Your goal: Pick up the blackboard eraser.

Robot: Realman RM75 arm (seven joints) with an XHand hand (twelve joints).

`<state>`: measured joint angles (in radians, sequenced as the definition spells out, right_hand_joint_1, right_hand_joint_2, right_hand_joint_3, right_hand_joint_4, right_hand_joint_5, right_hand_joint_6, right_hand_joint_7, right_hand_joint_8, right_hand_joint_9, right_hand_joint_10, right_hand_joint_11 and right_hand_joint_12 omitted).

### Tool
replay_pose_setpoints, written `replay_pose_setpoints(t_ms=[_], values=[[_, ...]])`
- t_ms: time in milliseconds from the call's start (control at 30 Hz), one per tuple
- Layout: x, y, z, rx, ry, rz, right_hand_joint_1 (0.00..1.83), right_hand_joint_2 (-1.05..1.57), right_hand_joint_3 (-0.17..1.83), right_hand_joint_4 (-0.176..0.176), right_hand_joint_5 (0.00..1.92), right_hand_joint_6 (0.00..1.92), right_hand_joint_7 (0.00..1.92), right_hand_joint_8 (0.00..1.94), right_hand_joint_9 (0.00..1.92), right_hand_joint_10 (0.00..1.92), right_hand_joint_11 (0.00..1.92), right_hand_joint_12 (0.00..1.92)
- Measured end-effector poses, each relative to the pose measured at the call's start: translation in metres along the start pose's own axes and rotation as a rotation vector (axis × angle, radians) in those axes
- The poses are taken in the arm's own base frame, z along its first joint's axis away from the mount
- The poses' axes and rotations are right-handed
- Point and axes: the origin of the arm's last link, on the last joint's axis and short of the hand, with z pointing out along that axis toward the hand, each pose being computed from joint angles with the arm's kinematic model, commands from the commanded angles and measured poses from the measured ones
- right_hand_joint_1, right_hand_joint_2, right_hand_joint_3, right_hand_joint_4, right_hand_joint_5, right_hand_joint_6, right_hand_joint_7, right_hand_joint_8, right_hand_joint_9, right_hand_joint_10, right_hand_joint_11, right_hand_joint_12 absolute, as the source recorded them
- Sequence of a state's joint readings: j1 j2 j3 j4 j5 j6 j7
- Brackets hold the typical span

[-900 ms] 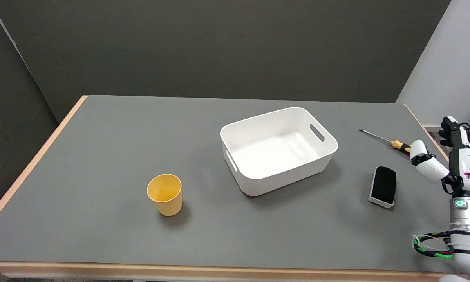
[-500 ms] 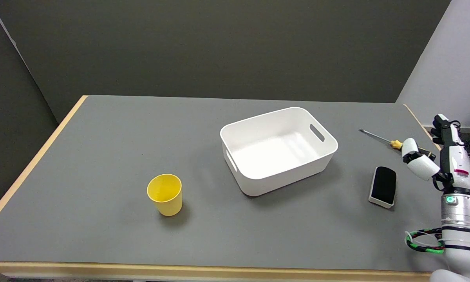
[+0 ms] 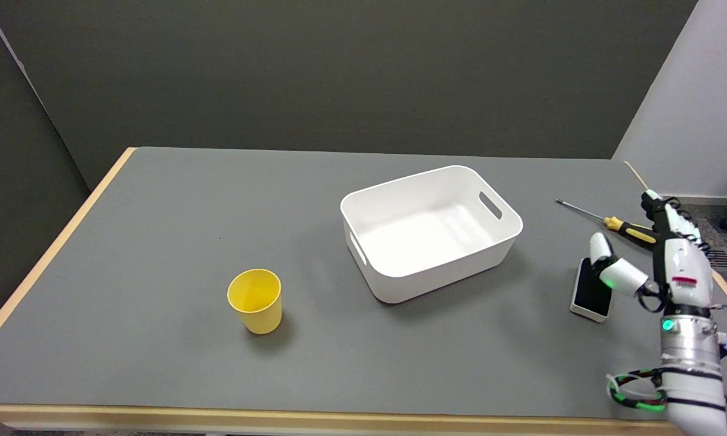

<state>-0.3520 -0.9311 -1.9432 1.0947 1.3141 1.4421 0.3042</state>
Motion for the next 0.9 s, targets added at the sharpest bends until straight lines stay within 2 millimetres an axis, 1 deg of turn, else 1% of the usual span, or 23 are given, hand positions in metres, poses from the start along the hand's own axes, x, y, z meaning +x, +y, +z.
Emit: replay_pose_setpoints(t_ms=[200, 267, 333, 400, 467, 500, 667, 900], values=[[-0.009, -0.011, -0.026, 0.002, 0.005, -0.062, 0.52, 0.69, 0.83, -0.092, 0.18, 0.39, 0.29, 0.46, 0.16, 0.86, 0.11, 1.34], [-0.01, -0.015, -0.035, 0.002, 0.01, -0.079, 0.47, 0.65, 0.93, -0.092, 0.17, 0.43, 0.27, 0.52, 0.18, 0.82, 0.12, 1.34], [-0.012, -0.019, -0.043, 0.003, 0.016, -0.093, 0.46, 0.64, 0.93, -0.093, 0.17, 0.43, 0.29, 0.53, 0.18, 0.84, 0.15, 1.39], [-0.013, -0.024, -0.05, 0.004, 0.019, -0.105, 0.45, 0.64, 0.92, -0.093, 0.17, 0.43, 0.29, 0.54, 0.18, 0.84, 0.15, 1.4], [-0.014, -0.029, -0.056, 0.005, 0.022, -0.12, 0.47, 0.66, 0.85, -0.093, 0.18, 0.41, 0.29, 0.5, 0.16, 0.87, 0.13, 1.4], [-0.015, -0.032, -0.058, 0.004, 0.023, -0.127, 0.48, 0.67, 0.81, -0.093, 0.18, 0.39, 0.29, 0.49, 0.14, 0.88, 0.12, 1.4], [-0.018, -0.046, -0.067, -0.006, 0.025, -0.173, 0.45, 0.66, 0.79, -0.098, 0.17, 0.38, 0.25, 0.47, 0.11, 0.87, 0.1, 1.39], [-0.024, -0.061, -0.07, -0.07, 0.023, -0.254, 0.42, 0.67, 0.78, -0.112, 0.14, 0.36, 0.21, 0.46, 0.09, 0.86, 0.09, 1.37]])
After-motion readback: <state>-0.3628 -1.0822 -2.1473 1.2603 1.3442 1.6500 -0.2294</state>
